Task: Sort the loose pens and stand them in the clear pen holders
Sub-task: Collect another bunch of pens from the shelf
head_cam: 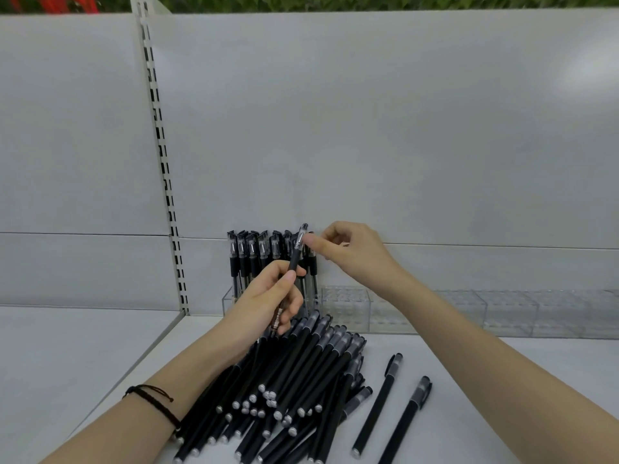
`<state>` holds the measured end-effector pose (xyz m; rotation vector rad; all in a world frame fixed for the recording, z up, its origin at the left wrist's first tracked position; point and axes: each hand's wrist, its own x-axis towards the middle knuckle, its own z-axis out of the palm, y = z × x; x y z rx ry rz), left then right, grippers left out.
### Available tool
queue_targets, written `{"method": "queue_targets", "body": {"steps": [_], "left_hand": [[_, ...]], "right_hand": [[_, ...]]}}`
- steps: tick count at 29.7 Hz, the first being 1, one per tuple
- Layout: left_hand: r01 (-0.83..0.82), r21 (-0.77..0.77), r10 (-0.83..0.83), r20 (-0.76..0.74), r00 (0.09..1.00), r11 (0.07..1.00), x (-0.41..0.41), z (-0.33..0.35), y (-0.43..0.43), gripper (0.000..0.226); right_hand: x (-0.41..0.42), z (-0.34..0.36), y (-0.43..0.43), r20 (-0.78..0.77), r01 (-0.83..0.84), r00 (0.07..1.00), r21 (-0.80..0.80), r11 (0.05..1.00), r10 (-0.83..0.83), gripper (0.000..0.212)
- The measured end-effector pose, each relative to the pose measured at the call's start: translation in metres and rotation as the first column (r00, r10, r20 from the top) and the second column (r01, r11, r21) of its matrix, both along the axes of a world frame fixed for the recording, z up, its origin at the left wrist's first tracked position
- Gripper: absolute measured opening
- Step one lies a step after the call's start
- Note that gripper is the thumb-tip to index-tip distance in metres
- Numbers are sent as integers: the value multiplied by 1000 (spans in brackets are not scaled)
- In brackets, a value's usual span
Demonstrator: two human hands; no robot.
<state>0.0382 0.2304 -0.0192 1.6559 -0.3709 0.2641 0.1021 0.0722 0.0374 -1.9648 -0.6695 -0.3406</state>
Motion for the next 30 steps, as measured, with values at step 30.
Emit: {"method": "queue_targets", "body": {"steps": [30], "left_hand": [[-737, 668, -95, 744, 662, 98, -37, 5, 16, 35]], "right_hand": [[1, -18, 9, 198, 122, 976, -153, 981, -91, 22]]}}
